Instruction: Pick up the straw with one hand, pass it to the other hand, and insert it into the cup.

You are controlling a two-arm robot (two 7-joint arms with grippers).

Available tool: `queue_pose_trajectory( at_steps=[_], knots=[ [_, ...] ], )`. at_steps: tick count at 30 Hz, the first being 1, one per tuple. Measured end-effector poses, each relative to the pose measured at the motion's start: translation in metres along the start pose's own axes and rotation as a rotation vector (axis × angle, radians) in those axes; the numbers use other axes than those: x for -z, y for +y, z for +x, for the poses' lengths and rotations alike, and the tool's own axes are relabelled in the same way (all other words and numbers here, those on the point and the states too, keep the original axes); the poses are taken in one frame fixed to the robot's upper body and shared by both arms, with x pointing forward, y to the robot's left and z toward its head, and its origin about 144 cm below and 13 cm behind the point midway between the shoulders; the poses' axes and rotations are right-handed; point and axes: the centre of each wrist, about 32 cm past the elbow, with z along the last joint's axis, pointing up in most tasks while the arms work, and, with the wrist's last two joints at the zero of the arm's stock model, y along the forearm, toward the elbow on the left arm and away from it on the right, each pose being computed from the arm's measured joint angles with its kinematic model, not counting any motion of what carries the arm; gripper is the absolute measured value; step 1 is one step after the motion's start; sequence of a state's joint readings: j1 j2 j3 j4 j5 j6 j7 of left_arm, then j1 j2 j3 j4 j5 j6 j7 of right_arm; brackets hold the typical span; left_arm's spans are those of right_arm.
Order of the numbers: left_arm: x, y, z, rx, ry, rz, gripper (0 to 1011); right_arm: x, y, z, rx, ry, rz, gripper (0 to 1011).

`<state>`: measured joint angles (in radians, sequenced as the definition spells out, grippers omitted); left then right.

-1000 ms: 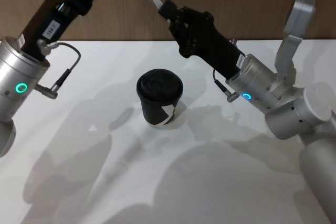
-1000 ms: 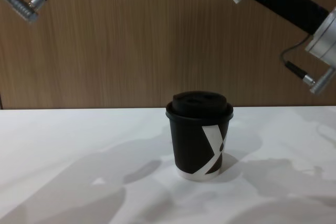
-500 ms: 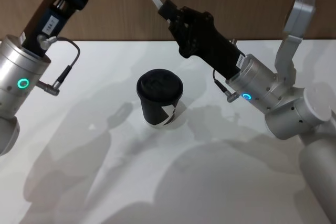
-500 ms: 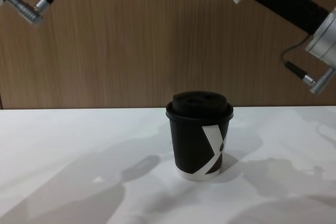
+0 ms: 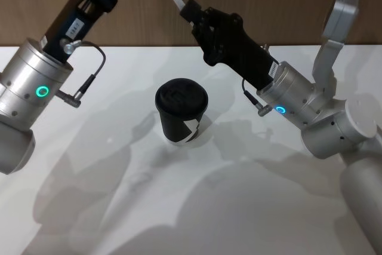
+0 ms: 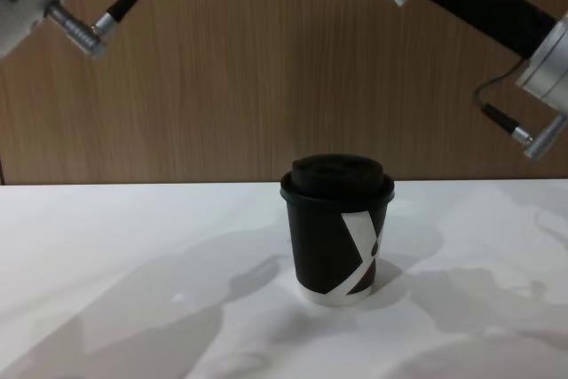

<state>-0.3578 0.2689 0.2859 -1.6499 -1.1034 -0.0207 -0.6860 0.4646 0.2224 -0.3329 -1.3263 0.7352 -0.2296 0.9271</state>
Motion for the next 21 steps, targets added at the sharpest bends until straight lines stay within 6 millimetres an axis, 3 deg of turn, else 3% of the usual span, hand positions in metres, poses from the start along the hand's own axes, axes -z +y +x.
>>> queue_pose_trajectory(
  at_steps=[21],
  knots=[
    [0.0075, -0.0057, 0.0082, -0.031, 0.025, 0.03, 1002, 0.0, 0.0, 0.0, 0.0, 0.0, 0.0, 15]
  ],
)
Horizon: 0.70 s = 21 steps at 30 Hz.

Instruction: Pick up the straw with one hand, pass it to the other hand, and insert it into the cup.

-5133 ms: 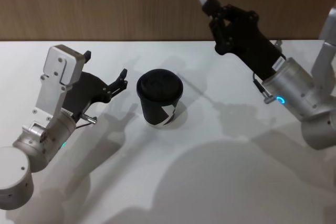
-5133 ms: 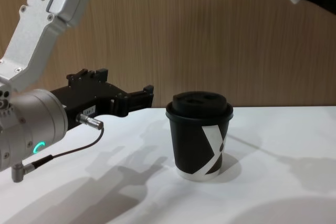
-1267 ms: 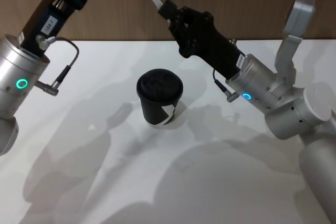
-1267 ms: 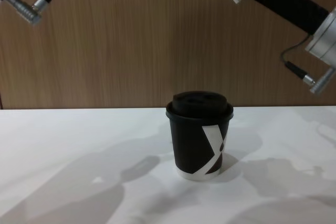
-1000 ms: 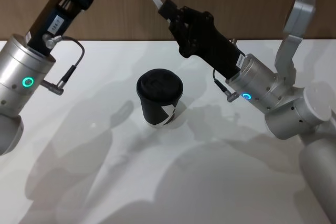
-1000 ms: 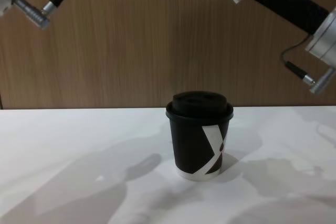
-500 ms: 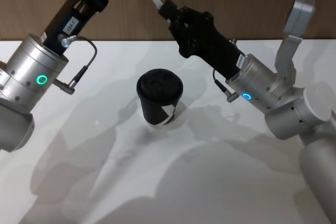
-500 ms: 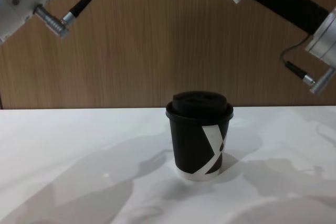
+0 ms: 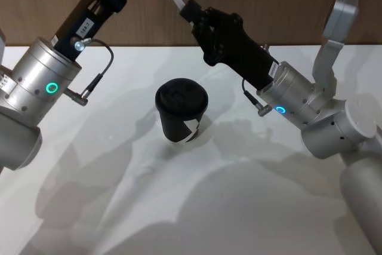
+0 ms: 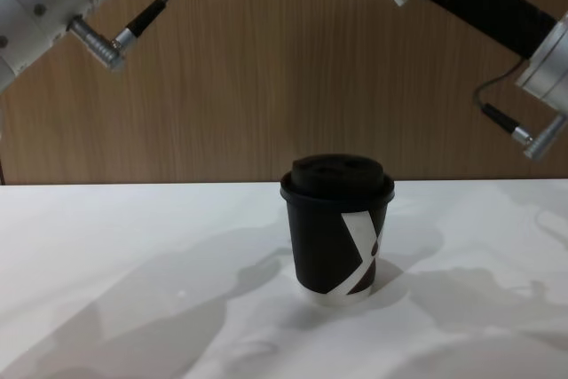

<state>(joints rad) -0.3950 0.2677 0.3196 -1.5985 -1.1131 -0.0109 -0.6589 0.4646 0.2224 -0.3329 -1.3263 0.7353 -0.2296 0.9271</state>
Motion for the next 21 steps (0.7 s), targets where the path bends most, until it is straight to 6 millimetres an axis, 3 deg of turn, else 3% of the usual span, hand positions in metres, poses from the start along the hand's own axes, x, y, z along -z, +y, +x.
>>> queue_pose_trajectory(
  at_steps=[21],
  knots=[
    [0.004, -0.009, 0.013, -0.015, 0.028, 0.028, 1001, 0.0, 0.0, 0.0, 0.0, 0.0, 0.0, 15]
  ],
)
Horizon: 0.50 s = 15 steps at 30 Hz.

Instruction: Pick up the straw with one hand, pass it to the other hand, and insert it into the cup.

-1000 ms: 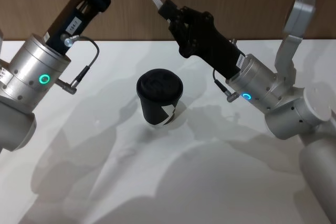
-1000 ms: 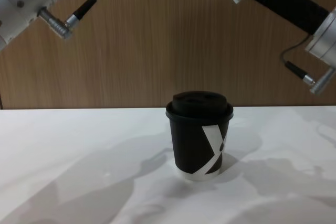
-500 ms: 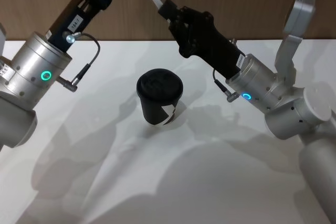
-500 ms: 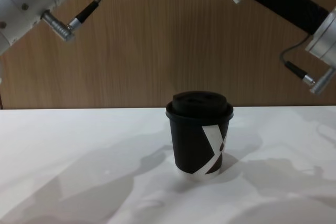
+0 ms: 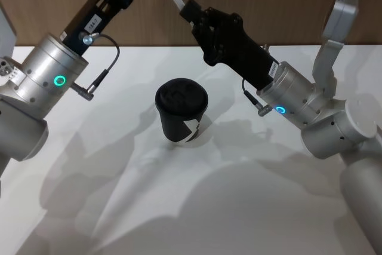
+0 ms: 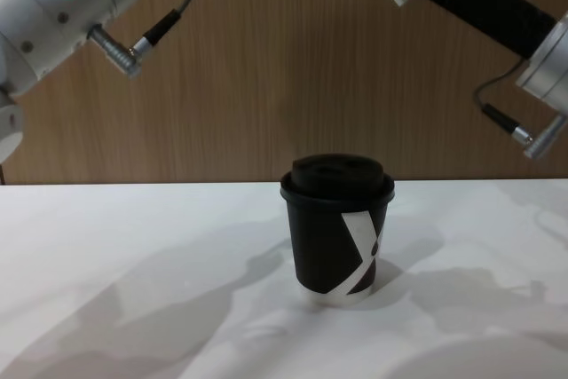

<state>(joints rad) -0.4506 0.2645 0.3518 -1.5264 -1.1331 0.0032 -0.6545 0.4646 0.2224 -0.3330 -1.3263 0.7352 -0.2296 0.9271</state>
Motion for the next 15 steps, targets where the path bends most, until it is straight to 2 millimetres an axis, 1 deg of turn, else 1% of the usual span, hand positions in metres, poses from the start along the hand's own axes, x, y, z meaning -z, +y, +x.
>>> queue_pose_trajectory(
  at_steps=[12, 15],
  knots=[
    [0.0038, -0.0087, 0.0076, 0.012, 0.012, 0.009, 1001, 0.0, 0.0, 0.0, 0.0, 0.0, 0.0, 15],
    [0.0042, -0.01, 0.0087, 0.014, 0.013, 0.009, 952, 0.0, 0.0, 0.0, 0.0, 0.0, 0.0, 15]
  ],
)
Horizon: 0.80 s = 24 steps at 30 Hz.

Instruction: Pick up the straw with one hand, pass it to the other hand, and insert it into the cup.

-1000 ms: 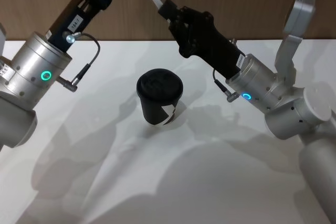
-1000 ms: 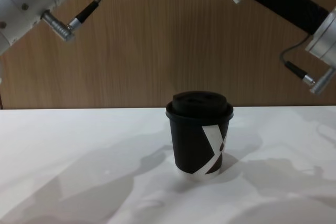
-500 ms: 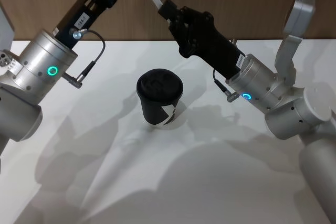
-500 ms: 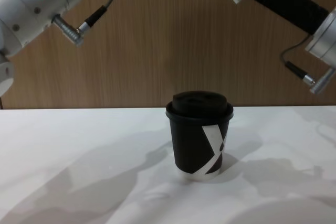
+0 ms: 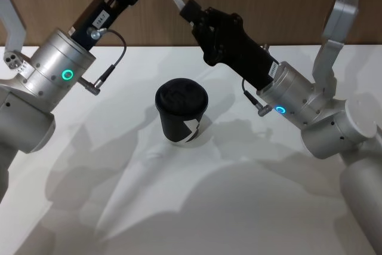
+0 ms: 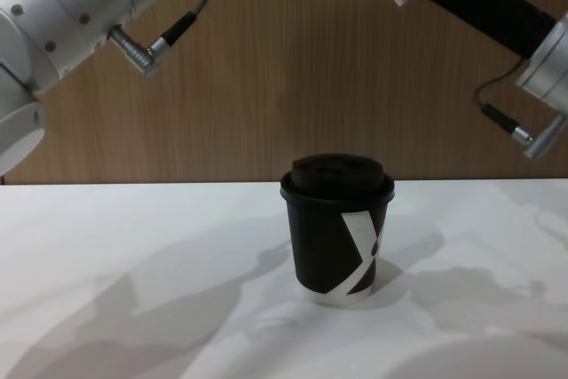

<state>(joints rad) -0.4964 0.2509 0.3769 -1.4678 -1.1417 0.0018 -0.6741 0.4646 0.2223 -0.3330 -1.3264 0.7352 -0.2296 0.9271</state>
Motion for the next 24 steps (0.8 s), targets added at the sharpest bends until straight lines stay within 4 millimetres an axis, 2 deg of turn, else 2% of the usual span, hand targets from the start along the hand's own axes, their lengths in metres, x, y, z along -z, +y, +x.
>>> queue_pose_trajectory(
  at_steps=[5, 24],
  knots=[
    [0.0, -0.0021, 0.0019, 0.005, -0.001, 0.0, 867, 0.0, 0.0, 0.0, 0.0, 0.0, 0.0, 16],
    [-0.0003, -0.0016, 0.009, 0.0, 0.006, -0.003, 238, 0.0, 0.0, 0.0, 0.0, 0.0, 0.0, 15]
  ],
)
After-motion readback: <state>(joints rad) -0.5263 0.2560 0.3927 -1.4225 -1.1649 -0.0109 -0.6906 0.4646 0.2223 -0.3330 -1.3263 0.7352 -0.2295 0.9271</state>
